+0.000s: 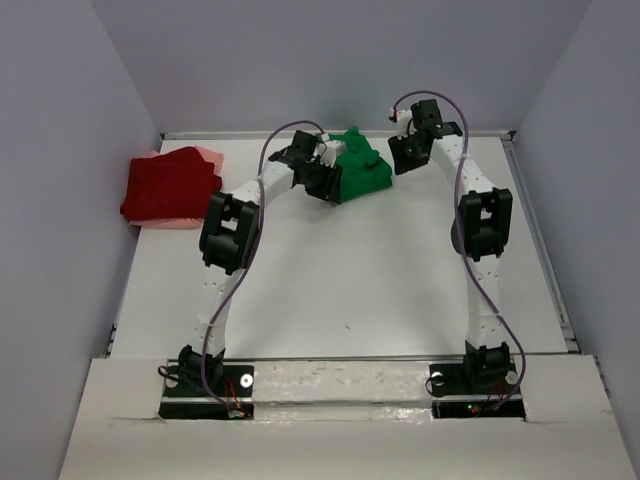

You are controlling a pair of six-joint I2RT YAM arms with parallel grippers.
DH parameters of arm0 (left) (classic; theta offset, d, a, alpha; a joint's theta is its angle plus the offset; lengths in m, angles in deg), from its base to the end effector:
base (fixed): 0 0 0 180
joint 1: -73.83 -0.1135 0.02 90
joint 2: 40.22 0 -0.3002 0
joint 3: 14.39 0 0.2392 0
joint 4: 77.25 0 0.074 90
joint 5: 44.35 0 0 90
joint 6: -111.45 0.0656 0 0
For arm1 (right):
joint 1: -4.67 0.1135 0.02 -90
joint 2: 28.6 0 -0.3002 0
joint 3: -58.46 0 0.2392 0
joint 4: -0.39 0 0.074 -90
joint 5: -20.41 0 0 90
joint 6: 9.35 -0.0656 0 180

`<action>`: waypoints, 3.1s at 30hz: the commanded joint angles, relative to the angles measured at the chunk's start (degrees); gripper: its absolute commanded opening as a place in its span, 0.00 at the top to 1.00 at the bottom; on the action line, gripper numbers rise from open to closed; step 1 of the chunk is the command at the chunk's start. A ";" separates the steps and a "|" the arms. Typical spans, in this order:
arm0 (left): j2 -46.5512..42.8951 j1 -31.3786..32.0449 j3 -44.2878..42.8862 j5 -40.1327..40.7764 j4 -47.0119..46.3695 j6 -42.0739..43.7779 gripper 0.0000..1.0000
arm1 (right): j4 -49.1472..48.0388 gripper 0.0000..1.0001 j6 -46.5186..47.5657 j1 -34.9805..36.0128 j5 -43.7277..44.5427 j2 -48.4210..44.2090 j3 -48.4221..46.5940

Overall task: Fold and stack the t-shirts
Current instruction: Fold the tshirt

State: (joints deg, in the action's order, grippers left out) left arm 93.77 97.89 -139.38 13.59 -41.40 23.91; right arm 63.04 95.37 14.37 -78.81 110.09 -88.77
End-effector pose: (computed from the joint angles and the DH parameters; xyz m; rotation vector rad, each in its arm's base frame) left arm 0.4941 -0.2587 0.2007 0.8083 2.2123 -0.8422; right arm 0.5536 0.1053 0.2348 -0.5936 2.4340 0.1662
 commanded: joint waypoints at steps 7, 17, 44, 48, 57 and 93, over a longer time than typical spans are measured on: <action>5.05 4.51 -10.74 4.37 2.50 0.00 0.48 | 1.28 0.55 -0.40 -0.20 -3.44 0.97 -2.65; 5.67 4.60 -10.84 7.18 2.85 0.88 0.57 | 1.72 0.55 0.13 -0.20 -4.94 2.81 -4.58; 4.61 4.51 -11.01 7.97 3.11 1.67 1.00 | 2.24 0.99 0.13 -1.78 -8.63 9.93 -10.82; 4.52 4.42 -11.62 8.15 3.29 2.02 1.00 | 3.38 0.96 0.57 -1.78 -9.86 9.67 -10.65; 3.82 4.34 -11.10 8.06 3.55 2.64 1.00 | 3.65 1.00 0.92 -1.78 -8.99 9.32 -9.86; -11.91 0.38 9.73 3.58 3.11 8.09 1.00 | 4.00 0.70 -2.24 -2.84 -25.85 -5.28 10.80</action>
State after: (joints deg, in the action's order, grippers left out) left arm 86.54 97.89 -130.50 18.84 -38.04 31.30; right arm 66.97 94.98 11.81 -99.07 107.88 -77.58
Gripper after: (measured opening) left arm 0.080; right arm 0.289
